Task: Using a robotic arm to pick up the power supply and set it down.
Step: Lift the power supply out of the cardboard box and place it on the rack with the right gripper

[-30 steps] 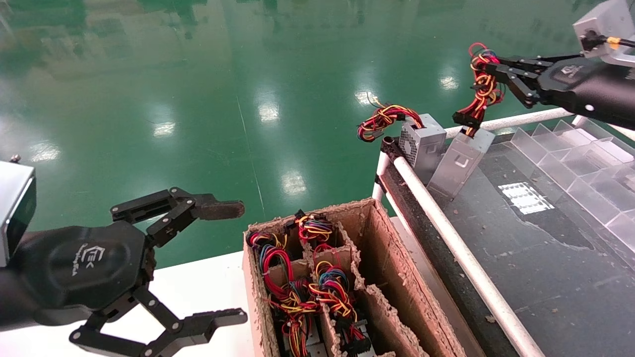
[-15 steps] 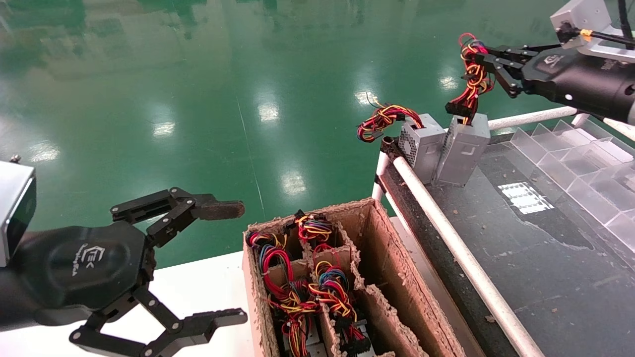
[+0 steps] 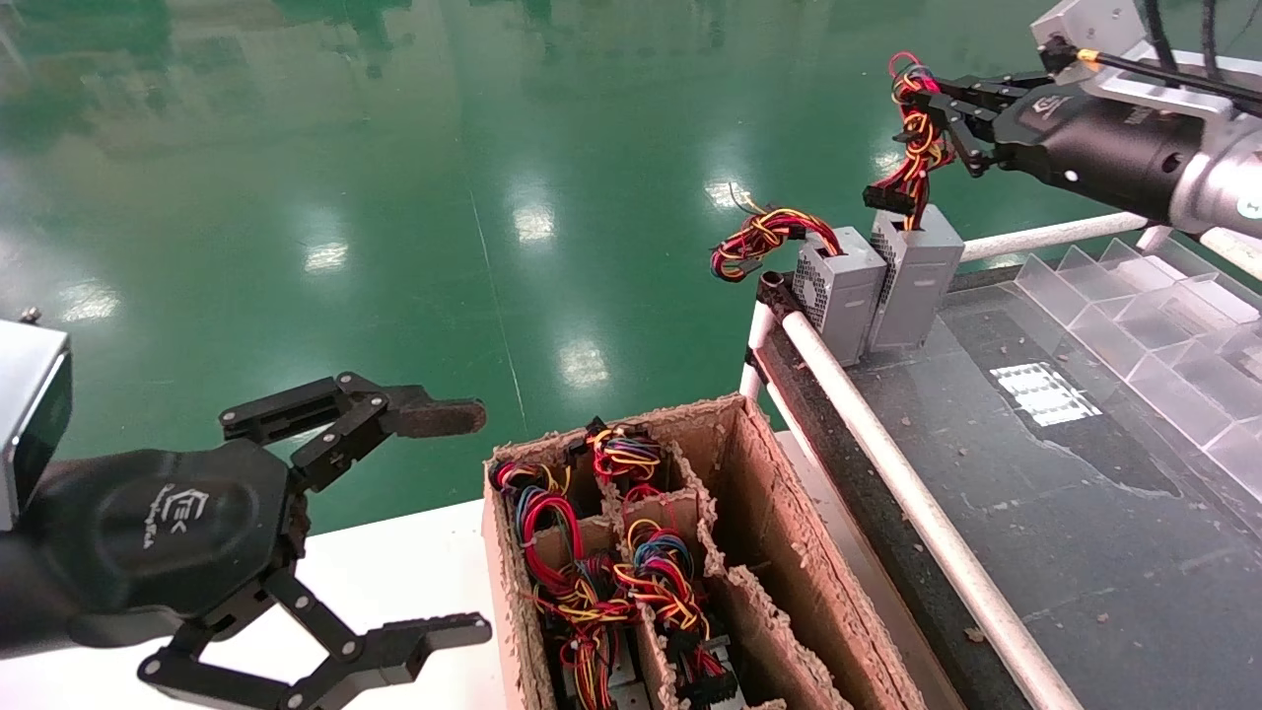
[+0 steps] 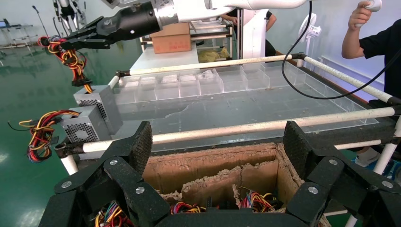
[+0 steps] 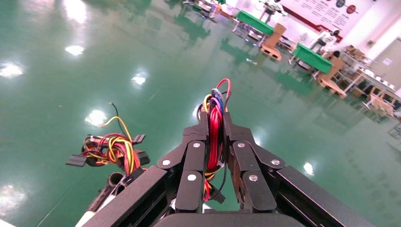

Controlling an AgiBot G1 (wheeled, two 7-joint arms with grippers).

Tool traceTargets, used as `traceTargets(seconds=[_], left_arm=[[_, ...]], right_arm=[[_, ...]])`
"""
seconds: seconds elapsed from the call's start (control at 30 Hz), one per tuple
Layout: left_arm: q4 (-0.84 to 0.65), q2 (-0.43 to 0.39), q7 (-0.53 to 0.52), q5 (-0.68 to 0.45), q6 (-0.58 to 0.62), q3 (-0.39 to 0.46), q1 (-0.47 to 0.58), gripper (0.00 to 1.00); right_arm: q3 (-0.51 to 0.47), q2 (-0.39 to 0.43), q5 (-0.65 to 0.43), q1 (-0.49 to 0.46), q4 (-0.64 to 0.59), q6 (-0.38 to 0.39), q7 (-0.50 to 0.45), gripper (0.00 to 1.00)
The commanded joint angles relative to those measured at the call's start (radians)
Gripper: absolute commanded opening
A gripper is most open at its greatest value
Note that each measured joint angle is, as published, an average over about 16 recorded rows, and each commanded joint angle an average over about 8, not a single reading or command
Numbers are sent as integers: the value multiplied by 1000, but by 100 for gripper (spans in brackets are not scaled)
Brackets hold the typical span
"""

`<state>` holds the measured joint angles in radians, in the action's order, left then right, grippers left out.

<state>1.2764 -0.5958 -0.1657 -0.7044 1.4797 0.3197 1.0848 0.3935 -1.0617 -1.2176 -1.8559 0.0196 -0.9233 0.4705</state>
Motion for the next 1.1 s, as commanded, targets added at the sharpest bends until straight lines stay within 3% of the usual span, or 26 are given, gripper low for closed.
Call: traceTargets(seconds=[0.03, 0.17, 0.2, 0.43, 0.47, 1.1], left_arm=[[0, 0, 0, 0, 0, 0, 0, 100], [0, 0, 0, 0, 0, 0, 0, 100], [0, 0, 0, 0, 0, 0, 0, 100], [0, 0, 0, 0, 0, 0, 0, 100], [0, 0, 0, 0, 0, 0, 0, 100], [0, 0, 1, 1, 0, 1, 0, 100]], right_arm=[[-2, -12, 2, 0, -5, 20, 6, 0], [-5, -38, 7, 7, -12, 89, 21, 0], [-7, -44, 9, 10, -14, 107, 24, 4], [-17, -67, 23, 27, -24, 182, 33, 89], [-17, -67, 24, 29, -24, 183, 32, 98], [-13, -51, 18, 38, -23, 122, 23, 100]])
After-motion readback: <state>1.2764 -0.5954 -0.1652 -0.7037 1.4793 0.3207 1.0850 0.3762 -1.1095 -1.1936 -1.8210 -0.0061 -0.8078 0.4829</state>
